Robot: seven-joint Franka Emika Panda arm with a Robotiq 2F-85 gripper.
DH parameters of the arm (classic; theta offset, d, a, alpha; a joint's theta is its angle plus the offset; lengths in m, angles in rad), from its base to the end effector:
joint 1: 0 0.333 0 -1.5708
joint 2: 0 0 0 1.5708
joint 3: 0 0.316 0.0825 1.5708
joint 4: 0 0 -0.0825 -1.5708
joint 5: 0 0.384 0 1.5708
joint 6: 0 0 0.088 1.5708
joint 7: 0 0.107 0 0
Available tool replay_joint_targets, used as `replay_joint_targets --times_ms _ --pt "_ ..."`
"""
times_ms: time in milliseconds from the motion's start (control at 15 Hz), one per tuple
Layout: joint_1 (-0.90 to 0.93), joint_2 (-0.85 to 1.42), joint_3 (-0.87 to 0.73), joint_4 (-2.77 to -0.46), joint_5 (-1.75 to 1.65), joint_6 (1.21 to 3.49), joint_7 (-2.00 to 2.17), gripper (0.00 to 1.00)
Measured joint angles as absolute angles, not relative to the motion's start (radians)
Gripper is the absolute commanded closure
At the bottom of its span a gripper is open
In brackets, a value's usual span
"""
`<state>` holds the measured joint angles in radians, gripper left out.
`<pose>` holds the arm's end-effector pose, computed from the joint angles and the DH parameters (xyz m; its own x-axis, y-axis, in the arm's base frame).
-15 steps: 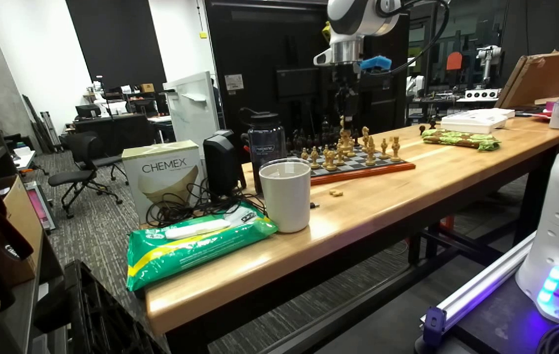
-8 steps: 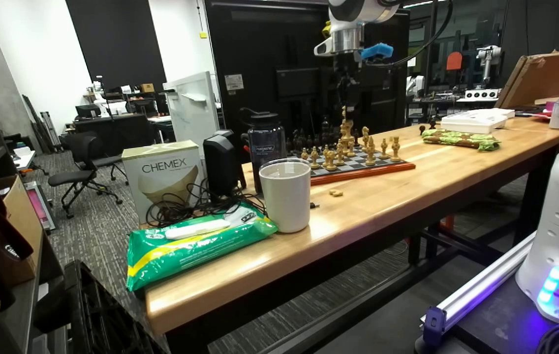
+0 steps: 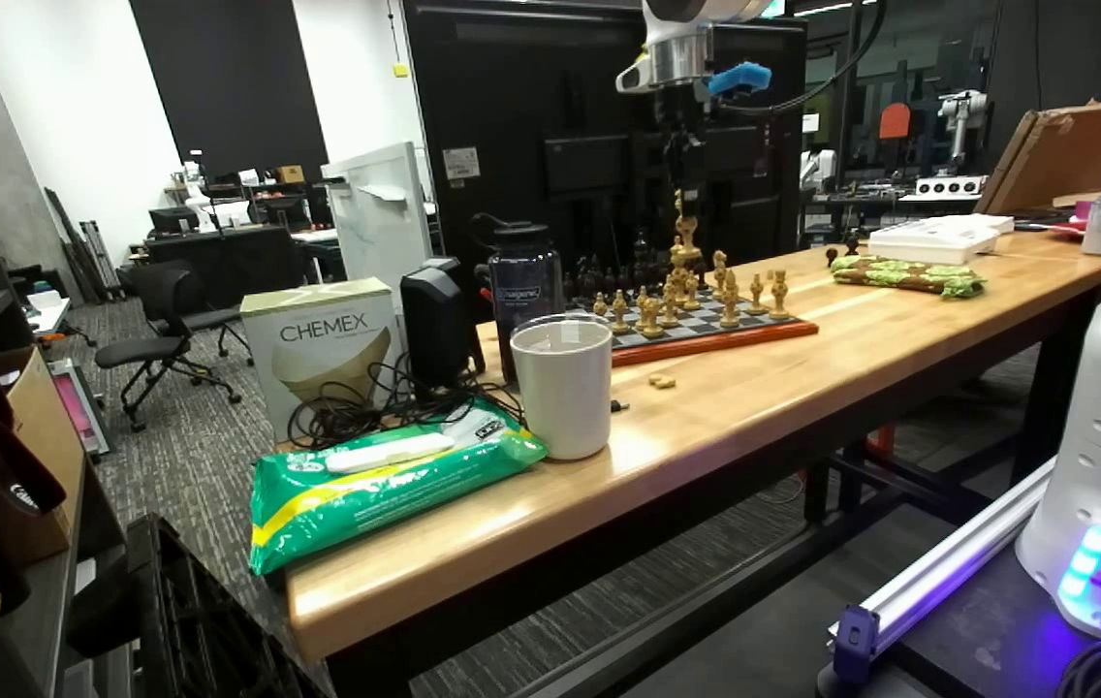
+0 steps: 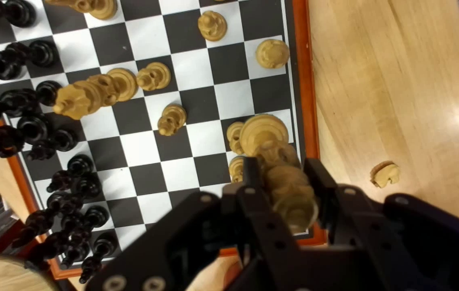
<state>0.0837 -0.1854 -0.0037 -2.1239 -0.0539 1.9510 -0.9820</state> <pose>0.4989 0.0363 0.4919 0.4701 0.8820 -0.0346 0.8825 -0.4689 0.0375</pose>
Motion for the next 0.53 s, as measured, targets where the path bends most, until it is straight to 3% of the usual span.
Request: replay_joint_targets --times_ms 533 --pt "0.076 -0.127 -0.005 -2.073 -0.056 1.955 -0.970 0.92"
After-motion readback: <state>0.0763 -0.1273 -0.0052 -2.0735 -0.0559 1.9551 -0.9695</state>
